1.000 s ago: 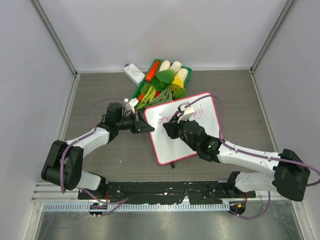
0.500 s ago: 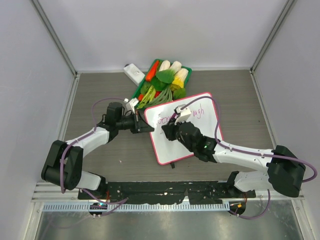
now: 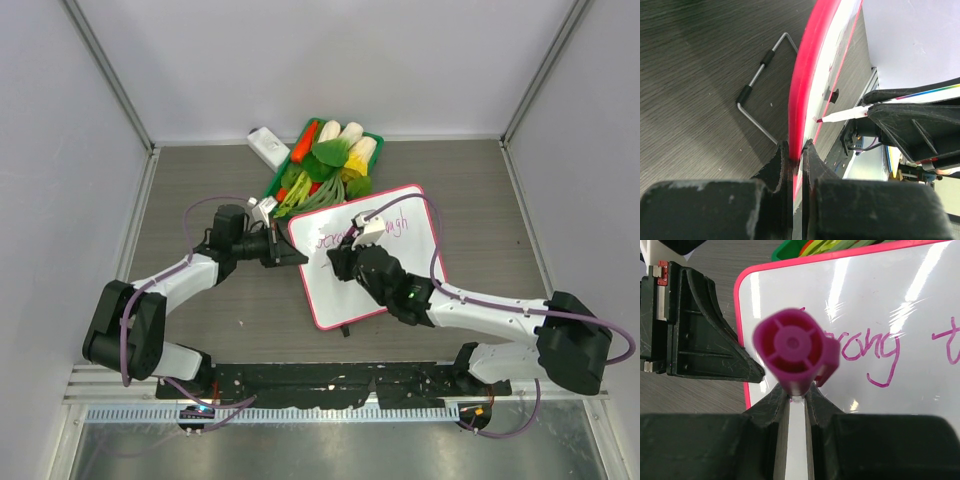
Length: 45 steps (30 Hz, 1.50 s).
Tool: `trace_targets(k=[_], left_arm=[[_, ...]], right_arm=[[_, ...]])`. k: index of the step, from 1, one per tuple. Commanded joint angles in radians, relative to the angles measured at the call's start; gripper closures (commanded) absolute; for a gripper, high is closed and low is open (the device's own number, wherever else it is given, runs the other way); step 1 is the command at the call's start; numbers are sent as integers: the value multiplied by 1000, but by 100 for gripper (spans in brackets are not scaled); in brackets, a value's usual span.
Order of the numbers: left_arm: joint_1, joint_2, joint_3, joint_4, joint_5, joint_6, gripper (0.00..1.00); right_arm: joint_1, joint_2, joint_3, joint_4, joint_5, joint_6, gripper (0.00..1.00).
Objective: Write a sentence on the whiteboard
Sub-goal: Write with the whiteboard marker on the whiteboard.
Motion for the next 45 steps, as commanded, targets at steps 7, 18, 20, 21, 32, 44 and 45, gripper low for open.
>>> trace_targets(k=[7, 18, 20, 21, 32, 44, 45], left_arm=[[12, 20, 19, -87, -120, 106, 100], [12, 18, 23, -96, -126, 117, 100], [11, 21, 26, -101, -123, 117, 100], [10, 21, 28, -102, -121, 118, 100], [10, 25, 26, -99, -123, 120, 100], [12, 23, 34, -107, -121, 124, 100], [12, 23, 34, -108, -121, 124, 100]], right_arm=[[2, -33, 10, -52, 115, 15, 99], [2, -80, 39, -13, 49, -2, 99], [2, -72, 48, -3, 35, -4, 99], [2, -69, 56, 1, 29, -1, 99], [2, 37, 108, -38, 51, 11, 99], [2, 3, 68, -99, 38, 47, 98], [2, 2, 64, -102, 34, 51, 98]])
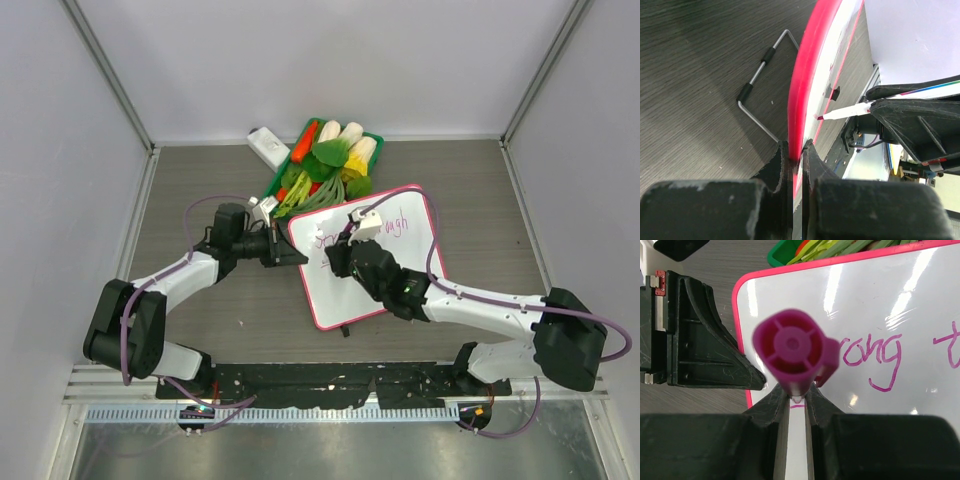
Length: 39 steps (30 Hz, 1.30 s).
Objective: Write a sentence on the whiteboard
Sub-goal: Write with the whiteboard marker on the whiteboard.
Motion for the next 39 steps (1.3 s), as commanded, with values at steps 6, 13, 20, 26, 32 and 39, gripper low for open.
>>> trace_targets(k=[6, 13, 20, 26, 32, 39], left_arm=[[10, 14, 12, -69, -128, 104, 100], [10, 10, 11, -70, -130, 104, 100], [10, 11, 11, -73, -130, 104, 100], [10, 10, 9, -73, -133, 105, 100], [8, 11, 9, -73, -133, 105, 100], [10, 11, 8, -72, -131, 104, 100]], right_arm=[[3, -46, -32, -42, -17, 37, 98], [1, -64, -62, -50, -37, 60, 99], [3, -70, -79, -55, -32, 65, 99], [3, -78, -70, -64, -3, 50, 98], [3, -93, -65, -73, 35, 42, 98], [3, -99, -33, -70, 44, 36, 98]])
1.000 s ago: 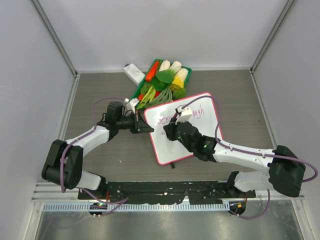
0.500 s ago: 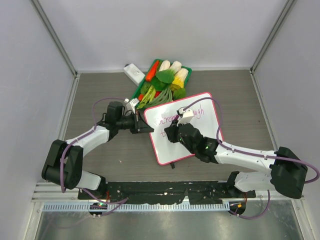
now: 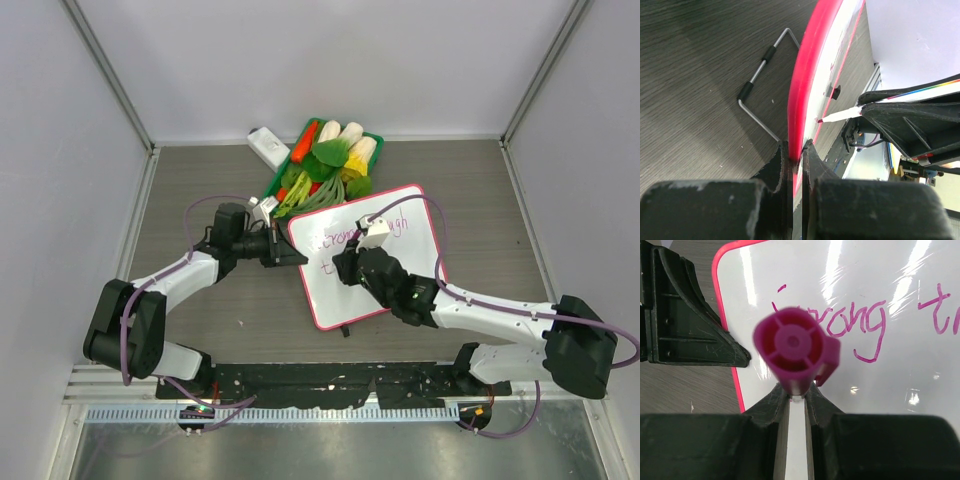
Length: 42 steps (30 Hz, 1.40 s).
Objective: Write a sentence on the whiteboard
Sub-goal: Write with the whiteboard marker on the whiteboard.
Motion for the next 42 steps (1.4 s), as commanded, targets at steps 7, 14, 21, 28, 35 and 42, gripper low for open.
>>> trace_targets(k=[7, 14, 21, 28, 35, 42], left_arm=[[10, 8, 2, -58, -133, 97, 100], [10, 10, 0, -55, -131, 97, 100], [10, 8, 2, -55, -131, 97, 100], [10, 8, 2, -55, -130, 97, 100], [10, 8, 2, -56, -130, 97, 100], [9, 7, 2, -56, -130, 97, 100]], right_arm=[[2, -69, 78, 12, 64, -42, 98], [-14, -18, 129, 12, 90, -73, 99], [-37, 37, 135, 30, 77, -68, 99], [-56, 54, 90, 65, 64, -55, 99], [-56, 33, 52, 47, 45, -42, 99], [-56, 14, 17, 26, 25, -27, 99]])
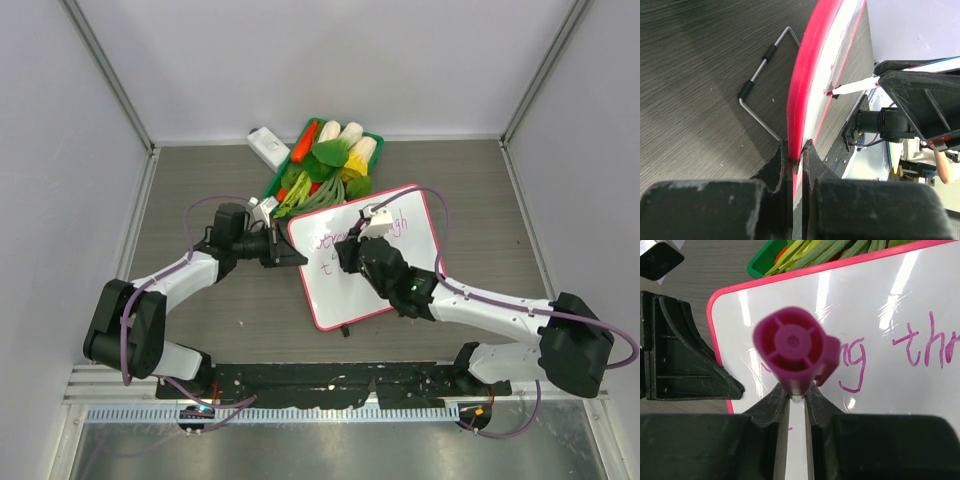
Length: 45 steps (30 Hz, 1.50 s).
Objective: Write a sentence on the whiteboard
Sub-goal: Write with the whiteboard marker on the whiteboard.
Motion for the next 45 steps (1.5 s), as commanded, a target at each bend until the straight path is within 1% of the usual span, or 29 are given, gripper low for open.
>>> trace_targets(k=[1, 17, 24, 30, 39, 45], left_arm=[[10, 5, 3, -52, -128, 97, 100], [10, 13, 11, -58, -129, 100, 100], [10, 11, 10, -58, -129, 101, 100], [10, 7, 8, -58, -128, 100, 100], [10, 3, 5, -57, -126, 100, 100], [10, 2, 5, -57, -126, 98, 100]], right_arm=[[-5, -27, -35, -20, -10, 12, 99], [-3, -75, -128, -35, -54, 84, 99], [-5, -52, -80, -25, -44, 65, 99], [-5, -44, -39, -17, -5, 34, 99], [-6, -21, 1, -18, 50, 6, 99], [-12, -15, 15, -28, 61, -1, 99]])
